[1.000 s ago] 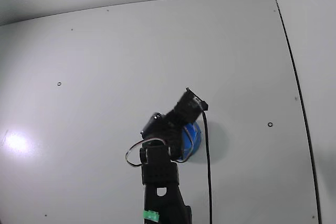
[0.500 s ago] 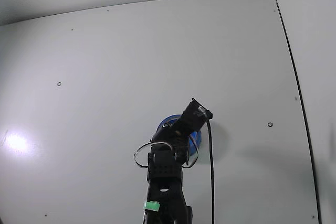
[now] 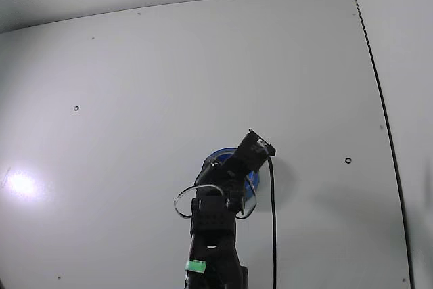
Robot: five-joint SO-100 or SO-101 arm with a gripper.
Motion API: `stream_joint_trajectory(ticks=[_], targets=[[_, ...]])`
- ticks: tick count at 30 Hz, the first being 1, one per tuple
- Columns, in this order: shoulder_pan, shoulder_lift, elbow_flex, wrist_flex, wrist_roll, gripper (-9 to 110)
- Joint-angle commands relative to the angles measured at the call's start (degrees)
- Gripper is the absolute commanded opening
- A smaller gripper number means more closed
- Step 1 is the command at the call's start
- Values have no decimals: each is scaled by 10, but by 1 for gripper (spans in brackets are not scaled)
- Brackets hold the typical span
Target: Grasp a block and put it in the bin.
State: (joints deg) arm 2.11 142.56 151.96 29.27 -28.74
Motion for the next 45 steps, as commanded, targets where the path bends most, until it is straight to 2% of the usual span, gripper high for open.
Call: stream_joint_trajectory(ticks=[1, 7, 11, 20, 28, 32, 40, 45], targets=[[3, 4, -11, -12, 4, 18], [4, 52, -16, -12, 12, -1], [4, 186, -11, -11, 93, 2], [38, 508, -10, 23, 327, 1], [67, 481, 74, 197, 441, 0], [67, 475, 133, 241, 432, 0], [66, 479, 211, 250, 322, 0], [66, 479, 221, 252, 324, 0]])
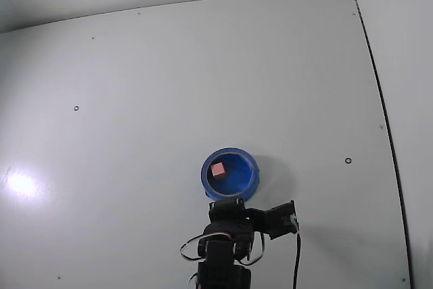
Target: Grasp a block and put it in the bin.
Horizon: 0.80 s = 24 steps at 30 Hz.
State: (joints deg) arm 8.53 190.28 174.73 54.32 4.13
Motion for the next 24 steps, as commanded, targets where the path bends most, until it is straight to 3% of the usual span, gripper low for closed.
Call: stream_joint_trajectory(ticks=[1, 24], targets=[[2, 2, -7, 2, -2, 0], [2, 2, -5, -4, -1, 0]])
